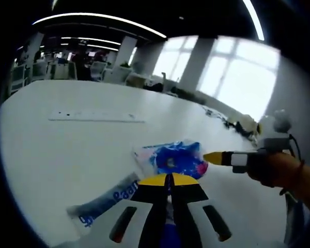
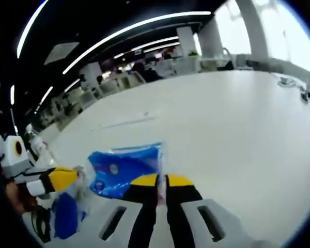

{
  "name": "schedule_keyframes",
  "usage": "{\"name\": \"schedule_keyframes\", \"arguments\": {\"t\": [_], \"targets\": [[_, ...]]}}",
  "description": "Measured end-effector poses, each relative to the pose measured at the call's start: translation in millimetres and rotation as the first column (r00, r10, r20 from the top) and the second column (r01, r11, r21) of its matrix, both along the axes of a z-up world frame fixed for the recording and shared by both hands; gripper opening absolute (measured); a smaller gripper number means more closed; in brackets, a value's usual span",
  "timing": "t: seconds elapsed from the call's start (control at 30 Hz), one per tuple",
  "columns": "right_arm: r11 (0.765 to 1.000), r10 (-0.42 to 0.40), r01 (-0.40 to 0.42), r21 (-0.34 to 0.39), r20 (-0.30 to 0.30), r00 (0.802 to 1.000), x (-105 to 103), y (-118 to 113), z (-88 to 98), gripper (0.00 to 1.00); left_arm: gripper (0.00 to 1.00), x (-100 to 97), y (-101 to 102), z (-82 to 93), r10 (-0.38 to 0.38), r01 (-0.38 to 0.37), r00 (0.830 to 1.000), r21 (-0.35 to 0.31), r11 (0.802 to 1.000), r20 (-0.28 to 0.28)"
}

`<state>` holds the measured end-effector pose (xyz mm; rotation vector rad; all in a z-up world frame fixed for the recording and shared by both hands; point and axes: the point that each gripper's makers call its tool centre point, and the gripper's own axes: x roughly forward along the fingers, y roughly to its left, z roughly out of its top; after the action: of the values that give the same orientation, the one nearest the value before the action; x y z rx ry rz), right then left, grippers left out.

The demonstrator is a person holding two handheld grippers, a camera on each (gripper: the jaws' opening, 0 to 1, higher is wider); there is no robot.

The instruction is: Arrange the tabletop items into an orderly group along one side of the table until the central work area is clear of visible clutter.

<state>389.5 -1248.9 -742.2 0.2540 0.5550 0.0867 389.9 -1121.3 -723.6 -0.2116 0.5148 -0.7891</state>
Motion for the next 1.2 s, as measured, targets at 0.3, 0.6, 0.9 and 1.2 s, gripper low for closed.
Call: {"name": "schedule_keyframes", "arguments": {"t": [0.3, 0.6, 0.9, 1.2], "targets": [[0.999, -0.044, 0.043, 0.025, 0.040, 0.998, -3, 1, 14.6, 0.17, 0.06, -3.2, 6, 8.4, -0.001, 0.000, 1.000, 0.018, 1.000, 0.019], [1.000, 0.005, -0.005, -0.012, 0.068, 0.998, -14, 21, 35.5, 0.35, 0.14, -7.1, 18, 30.5, -0.036, 0.031, 0.996, 0.059, 0.998, 0.079], [0.995, 0.092, -0.094, 0.027, 0.057, 0.994, -26, 56, 47.7, 0.61, 0.33, -3.5, 45, 40.7, -0.004, -0.003, 0.997, 0.101, 0.995, 0.071], [0.985, 0.173, -0.173, -0.005, 0.061, 0.983, -39, 75, 58.5, 0.83, 0.51, -8.4, 75, 47.6, -0.027, 0.018, 0.998, 0.130, 0.991, 0.064]]}}
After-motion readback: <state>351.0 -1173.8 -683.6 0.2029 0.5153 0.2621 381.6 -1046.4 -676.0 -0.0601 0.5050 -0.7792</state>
